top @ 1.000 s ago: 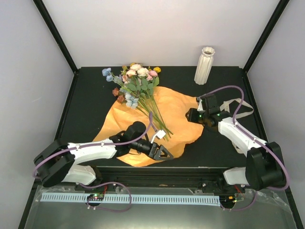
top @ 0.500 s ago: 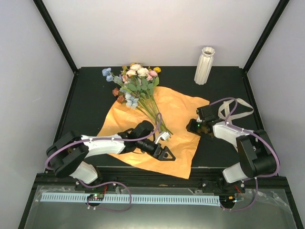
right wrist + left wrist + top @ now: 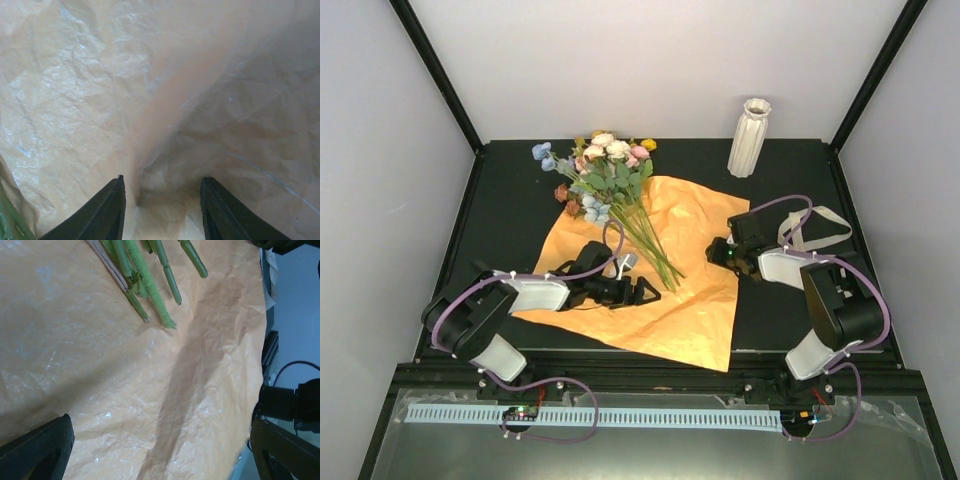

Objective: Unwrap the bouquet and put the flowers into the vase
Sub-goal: Unfold the wrapping paper at the center of the board, then move the vase to the center of the board.

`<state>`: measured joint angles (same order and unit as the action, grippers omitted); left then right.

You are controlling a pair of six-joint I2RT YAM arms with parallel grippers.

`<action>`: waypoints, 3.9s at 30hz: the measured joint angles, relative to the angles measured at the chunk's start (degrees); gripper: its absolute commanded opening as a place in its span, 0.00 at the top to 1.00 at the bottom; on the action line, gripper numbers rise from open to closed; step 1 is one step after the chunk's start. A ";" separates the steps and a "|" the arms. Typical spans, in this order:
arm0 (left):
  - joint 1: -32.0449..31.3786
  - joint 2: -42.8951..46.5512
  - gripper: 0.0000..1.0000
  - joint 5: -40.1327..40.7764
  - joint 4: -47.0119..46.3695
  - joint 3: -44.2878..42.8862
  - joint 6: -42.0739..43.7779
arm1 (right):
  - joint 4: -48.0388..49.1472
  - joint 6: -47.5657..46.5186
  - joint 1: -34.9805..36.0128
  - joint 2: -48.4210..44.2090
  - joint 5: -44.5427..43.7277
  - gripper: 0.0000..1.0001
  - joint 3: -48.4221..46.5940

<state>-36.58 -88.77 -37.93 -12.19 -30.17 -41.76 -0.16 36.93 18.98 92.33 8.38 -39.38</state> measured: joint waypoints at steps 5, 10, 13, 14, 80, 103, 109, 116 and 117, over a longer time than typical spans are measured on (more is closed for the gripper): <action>0.79 0.42 0.01 1.25 -1.25 0.50 -0.90 | -1.51 -1.44 0.00 0.39 -1.27 0.54 -1.27; 1.03 5.97 0.01 5.27 3.87 1.09 -0.85 | -8.22 -4.61 0.00 -3.21 -3.93 0.48 -4.07; 1.25 10.88 0.01 6.43 6.19 1.07 -0.70 | -11.23 -7.17 -0.09 -6.88 -5.46 0.42 -8.00; 1.25 12.46 0.01 6.86 6.91 1.05 -0.57 | -11.76 -8.24 -0.15 -8.00 -5.84 0.39 -9.60; 1.01 38.82 0.01 32.81 50.07 -20.28 33.27 | -37.16 -3.56 -20.04 37.77 -2.03 0.99 -93.59; 1.33 40.37 0.01 34.53 49.79 -19.91 33.27 | -35.93 -6.10 -21.29 12.98 -2.21 0.99 -61.33; 1.33 40.37 0.01 35.26 49.79 -19.89 33.27 | -31.32 -6.19 -22.14 6.45 -2.45 0.99 -51.87; 1.33 40.33 0.01 35.82 49.79 -19.78 33.27 | -30.05 -6.73 -23.37 0.09 -2.95 0.99 -44.70; 1.33 40.33 0.01 35.93 49.79 -19.78 33.27 | -29.75 -6.82 -23.63 -0.85 -2.95 0.99 -43.56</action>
<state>-35.24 -48.45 -2.00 37.60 -49.95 -8.49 -29.91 30.11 -4.64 91.48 5.43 -82.94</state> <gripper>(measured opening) 0.989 0.088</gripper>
